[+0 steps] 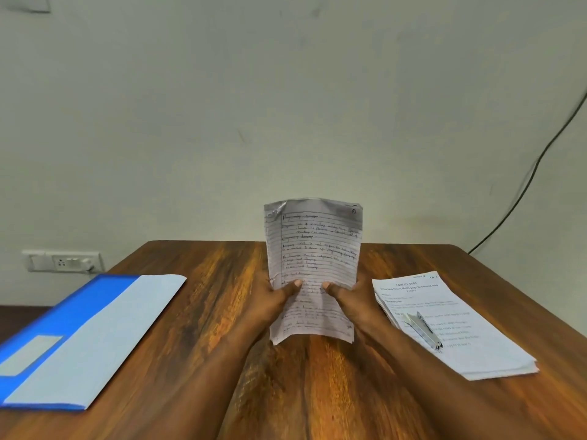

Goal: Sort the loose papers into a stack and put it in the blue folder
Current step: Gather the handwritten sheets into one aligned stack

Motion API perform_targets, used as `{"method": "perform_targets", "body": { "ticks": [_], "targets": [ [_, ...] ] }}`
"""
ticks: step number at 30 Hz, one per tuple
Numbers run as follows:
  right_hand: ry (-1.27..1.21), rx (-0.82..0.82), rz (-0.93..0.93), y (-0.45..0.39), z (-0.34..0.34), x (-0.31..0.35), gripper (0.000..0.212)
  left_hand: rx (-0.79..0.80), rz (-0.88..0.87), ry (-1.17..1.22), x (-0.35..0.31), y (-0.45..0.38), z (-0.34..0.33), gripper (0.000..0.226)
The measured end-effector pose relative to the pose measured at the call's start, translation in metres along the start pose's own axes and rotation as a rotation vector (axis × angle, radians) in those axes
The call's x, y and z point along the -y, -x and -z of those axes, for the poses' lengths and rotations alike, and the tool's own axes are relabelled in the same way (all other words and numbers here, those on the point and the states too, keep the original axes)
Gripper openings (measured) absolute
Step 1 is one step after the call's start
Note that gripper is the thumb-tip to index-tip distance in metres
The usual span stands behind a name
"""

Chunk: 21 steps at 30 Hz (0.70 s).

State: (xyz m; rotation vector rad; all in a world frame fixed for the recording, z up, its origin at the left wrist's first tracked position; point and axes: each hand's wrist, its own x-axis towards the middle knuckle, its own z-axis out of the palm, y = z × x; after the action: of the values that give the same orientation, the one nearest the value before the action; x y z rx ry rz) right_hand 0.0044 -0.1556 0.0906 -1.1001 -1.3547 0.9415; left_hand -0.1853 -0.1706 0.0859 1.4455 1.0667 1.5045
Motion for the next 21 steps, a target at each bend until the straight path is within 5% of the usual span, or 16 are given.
{"method": "perform_targets", "body": {
  "ticks": [7,14,17,21],
  "targets": [
    [0.044,0.020,-0.006,0.000,0.008,0.024,0.023,0.087,0.118,-0.007,-0.005,-0.003,0.006,0.024],
    [0.029,-0.044,0.008,-0.012,0.028,0.042,0.009,0.183,0.418,0.390,-0.002,0.024,-0.012,0.032],
    [0.074,0.033,-0.117,-0.012,0.038,0.022,0.008,0.175,0.495,0.193,0.000,0.031,-0.010,0.032],
    [0.131,0.011,-0.188,-0.002,0.045,-0.008,0.007,-0.131,0.261,-0.087,-0.004,0.016,0.009,0.041]
  ]
}}
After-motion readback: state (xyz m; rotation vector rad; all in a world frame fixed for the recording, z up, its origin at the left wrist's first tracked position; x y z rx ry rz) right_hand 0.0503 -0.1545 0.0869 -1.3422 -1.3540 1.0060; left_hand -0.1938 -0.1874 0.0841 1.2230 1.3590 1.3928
